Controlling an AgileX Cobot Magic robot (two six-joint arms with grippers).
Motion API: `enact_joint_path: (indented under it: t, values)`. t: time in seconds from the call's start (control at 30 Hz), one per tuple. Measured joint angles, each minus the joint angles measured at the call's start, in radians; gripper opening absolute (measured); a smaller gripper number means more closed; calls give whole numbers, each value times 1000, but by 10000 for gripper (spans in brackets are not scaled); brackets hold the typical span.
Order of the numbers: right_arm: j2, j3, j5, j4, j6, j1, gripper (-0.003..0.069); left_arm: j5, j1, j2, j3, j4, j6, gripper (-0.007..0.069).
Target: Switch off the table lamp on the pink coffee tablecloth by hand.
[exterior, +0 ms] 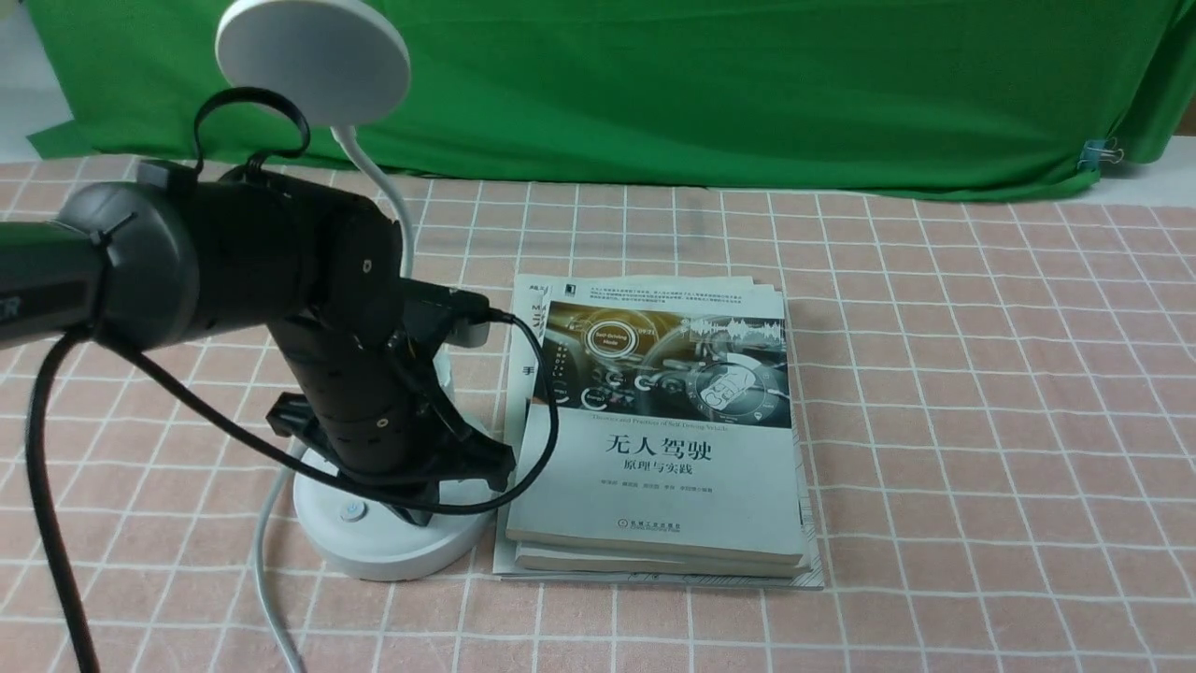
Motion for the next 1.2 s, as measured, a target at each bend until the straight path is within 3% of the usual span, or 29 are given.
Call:
enact_joint_path:
  t: [0.27,0.5,0.6,0.8,1.2]
  values:
    - [0,0,0,0,0,0,240,-37,-5,-246,99,-5,-5,-6]
    - [0,0,0,0,0,0,240,-323,-8,-729,439,-53,-8,-6]
    - [0,0,0,0,0,0,240,-494,-8,-876,593,-76,-8,-6]
    - [0,0,0,0,0,0,240,-681,-8,-1078,810,-79,-8,-4]
    - [0,0,0,1,0,0,240,-713,-8,-1141,912,42,-5,-4]
